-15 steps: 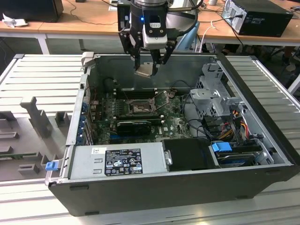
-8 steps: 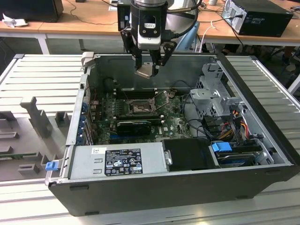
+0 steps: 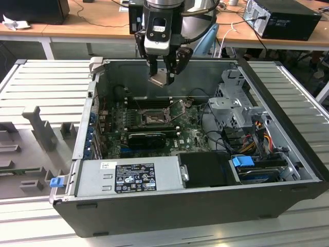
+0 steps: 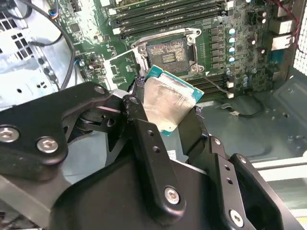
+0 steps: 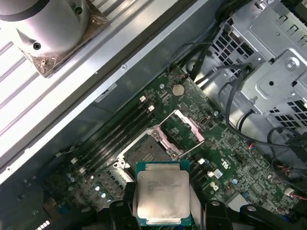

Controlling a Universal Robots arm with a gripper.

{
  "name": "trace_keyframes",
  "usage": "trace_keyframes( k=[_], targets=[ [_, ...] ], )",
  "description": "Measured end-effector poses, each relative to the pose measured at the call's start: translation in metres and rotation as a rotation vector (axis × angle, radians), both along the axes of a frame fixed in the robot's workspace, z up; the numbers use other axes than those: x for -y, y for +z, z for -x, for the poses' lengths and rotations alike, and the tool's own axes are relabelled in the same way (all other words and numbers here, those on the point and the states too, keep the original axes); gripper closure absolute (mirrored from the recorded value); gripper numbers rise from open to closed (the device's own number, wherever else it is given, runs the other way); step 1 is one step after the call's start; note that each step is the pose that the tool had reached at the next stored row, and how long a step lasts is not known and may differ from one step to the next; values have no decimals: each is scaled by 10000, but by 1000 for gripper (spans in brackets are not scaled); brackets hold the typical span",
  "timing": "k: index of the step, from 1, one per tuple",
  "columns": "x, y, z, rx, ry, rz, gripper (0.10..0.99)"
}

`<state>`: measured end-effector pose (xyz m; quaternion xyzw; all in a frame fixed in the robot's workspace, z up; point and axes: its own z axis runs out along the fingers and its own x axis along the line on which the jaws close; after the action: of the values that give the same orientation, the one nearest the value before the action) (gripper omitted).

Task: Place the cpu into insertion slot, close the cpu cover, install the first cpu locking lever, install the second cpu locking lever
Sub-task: 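Place the cpu into insertion slot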

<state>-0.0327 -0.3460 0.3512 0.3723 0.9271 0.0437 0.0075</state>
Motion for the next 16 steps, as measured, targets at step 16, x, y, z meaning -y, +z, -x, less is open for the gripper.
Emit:
trace_keyframes(
  k=[16],
  targets=[
    [0,-20,0,-3,-2322,2,561]
  ],
)
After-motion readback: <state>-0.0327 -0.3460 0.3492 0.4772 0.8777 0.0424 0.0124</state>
